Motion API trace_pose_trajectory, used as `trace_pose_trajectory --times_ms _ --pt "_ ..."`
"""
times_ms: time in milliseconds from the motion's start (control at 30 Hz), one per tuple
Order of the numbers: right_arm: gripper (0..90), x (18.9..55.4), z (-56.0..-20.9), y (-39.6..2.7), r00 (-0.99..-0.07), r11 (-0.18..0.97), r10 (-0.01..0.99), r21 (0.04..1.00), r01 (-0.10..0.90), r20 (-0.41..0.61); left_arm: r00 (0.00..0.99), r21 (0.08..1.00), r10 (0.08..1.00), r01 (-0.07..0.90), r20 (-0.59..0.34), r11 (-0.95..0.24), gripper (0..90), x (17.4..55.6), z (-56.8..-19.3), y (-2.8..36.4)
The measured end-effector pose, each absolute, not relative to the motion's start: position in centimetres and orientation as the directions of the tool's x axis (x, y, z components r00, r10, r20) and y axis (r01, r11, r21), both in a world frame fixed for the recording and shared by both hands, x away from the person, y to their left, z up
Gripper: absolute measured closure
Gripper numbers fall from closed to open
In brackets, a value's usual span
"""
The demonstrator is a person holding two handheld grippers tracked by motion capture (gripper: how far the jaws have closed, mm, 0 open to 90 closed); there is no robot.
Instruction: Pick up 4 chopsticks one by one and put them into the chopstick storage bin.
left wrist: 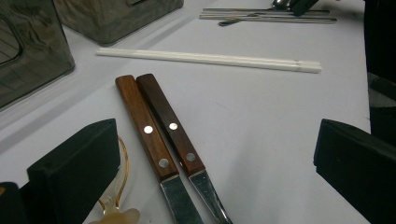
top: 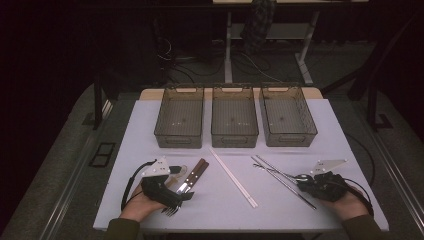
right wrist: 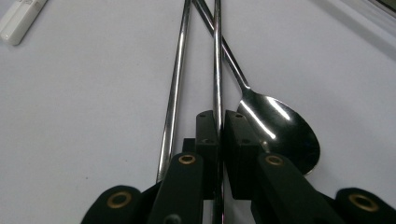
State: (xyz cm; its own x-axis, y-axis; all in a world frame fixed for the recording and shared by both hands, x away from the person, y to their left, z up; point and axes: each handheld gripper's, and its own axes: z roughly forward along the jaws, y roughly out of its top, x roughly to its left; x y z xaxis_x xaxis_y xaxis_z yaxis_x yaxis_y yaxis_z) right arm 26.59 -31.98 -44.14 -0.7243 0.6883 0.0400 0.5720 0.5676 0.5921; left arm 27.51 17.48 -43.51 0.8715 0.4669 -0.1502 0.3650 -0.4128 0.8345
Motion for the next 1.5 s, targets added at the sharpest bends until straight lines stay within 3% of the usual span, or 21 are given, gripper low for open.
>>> trace_pose_trajectory --times_ms 433,1500 --pt "84.7 26.8 -43.9 -31.9 -0.731 0.578 0.682 0.584 0.571 0.040 0.872 0.836 0.466 0.364 -0.151 -0.410 0.0 27.5 -43.5 17.5" --pt "84.7 27.3 -40.3 -32.4 -0.746 0.433 0.651 0.738 0.518 0.142 0.870 0.838 0.467 0.370 -0.160 -0.401 0.0 27.5 -43.5 17.3"
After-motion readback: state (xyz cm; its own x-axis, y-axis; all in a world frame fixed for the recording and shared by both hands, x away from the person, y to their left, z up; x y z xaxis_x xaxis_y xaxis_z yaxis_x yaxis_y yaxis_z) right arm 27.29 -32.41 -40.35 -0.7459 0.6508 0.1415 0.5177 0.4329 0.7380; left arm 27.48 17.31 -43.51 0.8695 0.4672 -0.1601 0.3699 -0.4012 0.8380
